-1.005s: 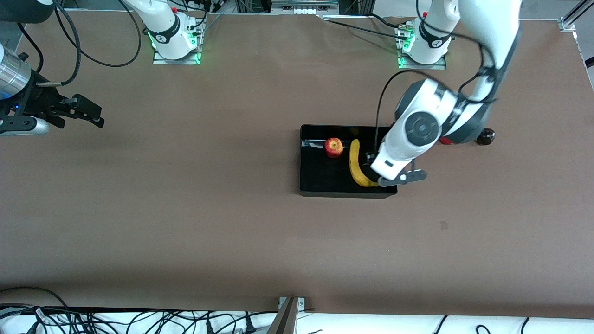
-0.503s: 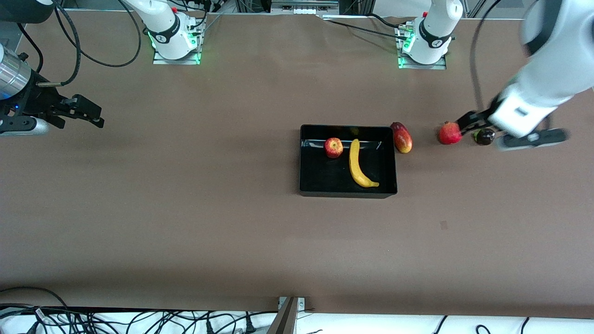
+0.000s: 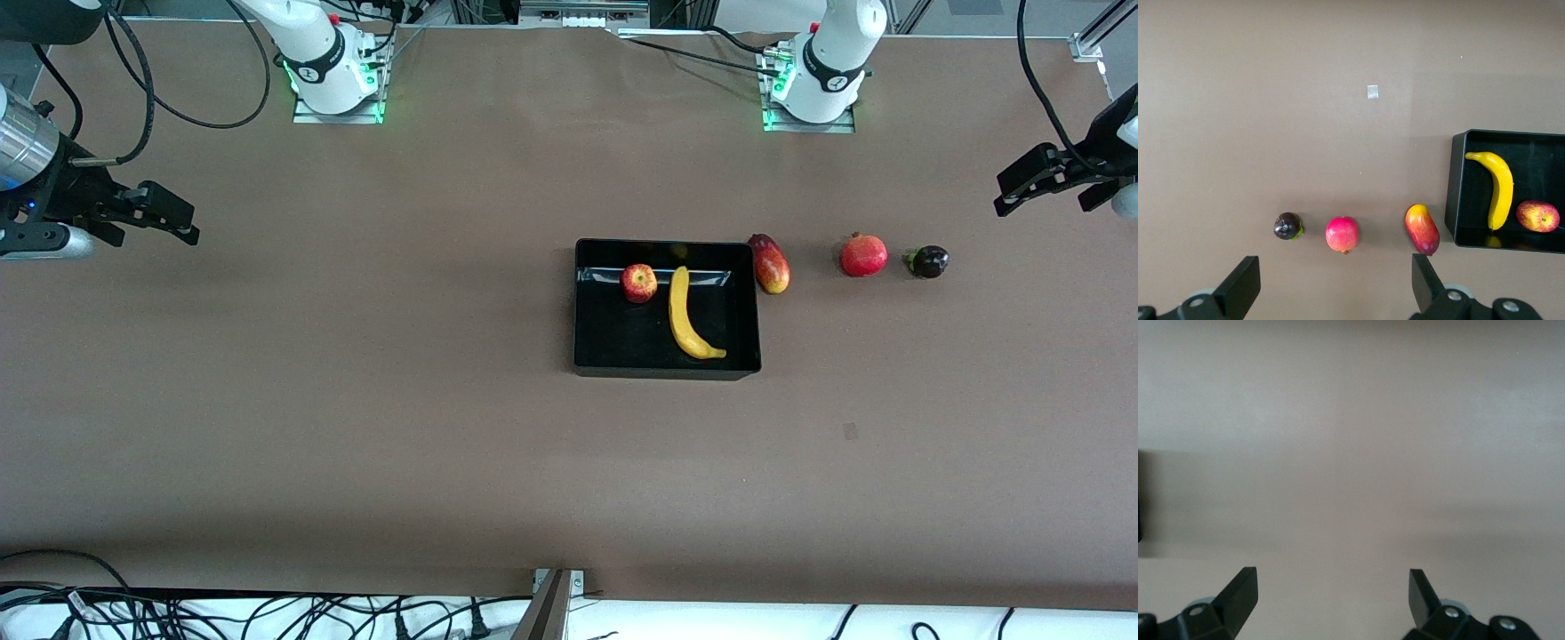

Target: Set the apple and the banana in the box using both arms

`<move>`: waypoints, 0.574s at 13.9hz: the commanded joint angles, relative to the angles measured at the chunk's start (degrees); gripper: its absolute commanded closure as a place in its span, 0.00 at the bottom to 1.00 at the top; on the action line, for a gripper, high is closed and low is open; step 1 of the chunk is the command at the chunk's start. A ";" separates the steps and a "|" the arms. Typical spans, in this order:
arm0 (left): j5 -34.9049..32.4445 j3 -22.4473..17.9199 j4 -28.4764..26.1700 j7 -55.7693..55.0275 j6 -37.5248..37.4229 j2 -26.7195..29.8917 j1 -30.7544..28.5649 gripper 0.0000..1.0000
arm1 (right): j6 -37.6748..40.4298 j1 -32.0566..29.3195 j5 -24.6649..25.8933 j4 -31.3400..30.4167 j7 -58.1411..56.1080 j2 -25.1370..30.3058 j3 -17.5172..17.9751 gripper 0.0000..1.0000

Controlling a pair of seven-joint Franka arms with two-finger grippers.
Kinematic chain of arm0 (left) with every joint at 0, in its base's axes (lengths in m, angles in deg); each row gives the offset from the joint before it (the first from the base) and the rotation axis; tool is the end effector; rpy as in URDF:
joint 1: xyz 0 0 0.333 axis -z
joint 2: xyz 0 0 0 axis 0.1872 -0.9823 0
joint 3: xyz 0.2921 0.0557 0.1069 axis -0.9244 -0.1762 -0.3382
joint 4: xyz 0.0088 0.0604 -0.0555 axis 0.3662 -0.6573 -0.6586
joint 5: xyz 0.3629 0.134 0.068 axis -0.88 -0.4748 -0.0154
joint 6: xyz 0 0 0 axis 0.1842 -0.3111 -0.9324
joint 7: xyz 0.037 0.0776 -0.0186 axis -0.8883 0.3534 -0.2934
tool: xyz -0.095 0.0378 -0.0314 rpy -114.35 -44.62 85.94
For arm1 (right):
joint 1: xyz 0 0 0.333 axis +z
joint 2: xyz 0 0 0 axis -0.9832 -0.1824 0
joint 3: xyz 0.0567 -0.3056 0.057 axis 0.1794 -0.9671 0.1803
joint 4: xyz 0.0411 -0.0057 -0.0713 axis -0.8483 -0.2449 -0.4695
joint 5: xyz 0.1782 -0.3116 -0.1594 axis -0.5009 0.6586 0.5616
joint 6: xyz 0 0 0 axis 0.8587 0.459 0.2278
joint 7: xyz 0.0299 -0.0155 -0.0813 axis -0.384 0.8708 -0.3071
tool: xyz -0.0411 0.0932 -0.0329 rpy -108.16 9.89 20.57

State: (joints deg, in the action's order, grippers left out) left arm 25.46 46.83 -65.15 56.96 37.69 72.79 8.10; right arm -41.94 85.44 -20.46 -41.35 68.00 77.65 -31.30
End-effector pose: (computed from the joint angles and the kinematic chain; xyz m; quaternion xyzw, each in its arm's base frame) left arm 0.5398 0.0060 0.6426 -0.9993 -0.0298 -0.0124 0.0195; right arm 0.5713 0.0352 0.5921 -0.9998 -0.0066 -0.0076 0.0158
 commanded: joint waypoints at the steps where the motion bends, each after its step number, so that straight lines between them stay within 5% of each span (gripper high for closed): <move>1: 0.85 0.05 2.35 2.74 -2.83 -0.10 -0.30 0.00 | 0.18 -0.50 0.72 1.05 0.12 -0.41 0.51 0.00; 8: 1.64 0.48 3.85 5.37 -6.35 0.08 -0.39 0.00 | -0.61 -0.41 0.72 1.05 0.12 -0.41 0.60 0.00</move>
State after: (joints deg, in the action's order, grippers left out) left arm 25.86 46.84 -62.69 59.90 33.42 72.81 8.08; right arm -42.60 85.44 -20.46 -41.35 68.00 77.65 -31.29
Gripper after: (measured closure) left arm 0.000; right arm 0.000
